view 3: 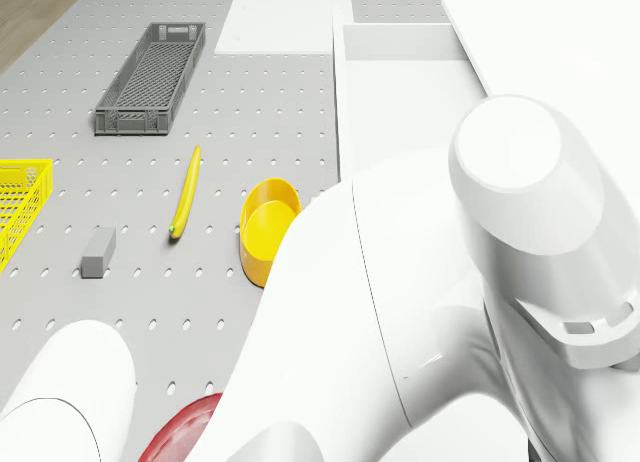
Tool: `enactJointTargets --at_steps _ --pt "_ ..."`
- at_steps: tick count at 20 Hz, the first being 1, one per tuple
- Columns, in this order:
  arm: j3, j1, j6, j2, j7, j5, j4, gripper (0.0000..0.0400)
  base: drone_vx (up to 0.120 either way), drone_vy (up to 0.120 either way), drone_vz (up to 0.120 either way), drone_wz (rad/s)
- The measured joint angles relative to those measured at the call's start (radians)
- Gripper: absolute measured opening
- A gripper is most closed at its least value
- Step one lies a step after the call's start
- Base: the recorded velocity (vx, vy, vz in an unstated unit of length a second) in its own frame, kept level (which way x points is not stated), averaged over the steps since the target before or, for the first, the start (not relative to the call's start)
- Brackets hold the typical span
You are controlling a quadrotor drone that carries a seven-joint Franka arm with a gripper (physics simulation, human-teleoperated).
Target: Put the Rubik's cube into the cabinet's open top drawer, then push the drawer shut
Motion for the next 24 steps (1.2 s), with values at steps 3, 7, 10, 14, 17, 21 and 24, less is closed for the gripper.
enactJointTargets --at_steps 3,7,10,14,17,21,24 --pt "0.003 0.061 0.005 -0.028 -0.180 -0.122 -0.024 0.0103 0.000 0.000 0.000 0.000" --pt "-0.008 0.130 -0.004 -0.032 -0.232 -0.203 -0.069 0.0104 0.000 0.000 0.000 0.000" --pt "-0.017 0.187 -0.008 -0.036 -0.284 -0.278 -0.103 0.0105 0.000 0.000 0.000 0.000" --pt "-0.032 0.266 -0.011 -0.043 -0.368 -0.394 -0.149 0.0105 0.000 0.000 0.000 0.000" --pt "-0.046 0.328 -0.010 -0.048 -0.440 -0.493 -0.181 0.0105 0.000 0.000 0.000 0.000" --pt "-0.067 0.410 -0.004 -0.054 -0.544 -0.635 -0.220 0.0105 0.000 0.000 0.000 0.000" --pt "-0.080 0.457 0.001 -0.055 -0.609 -0.722 -0.240 0.0105 0.000 0.000 0.000 0.000"
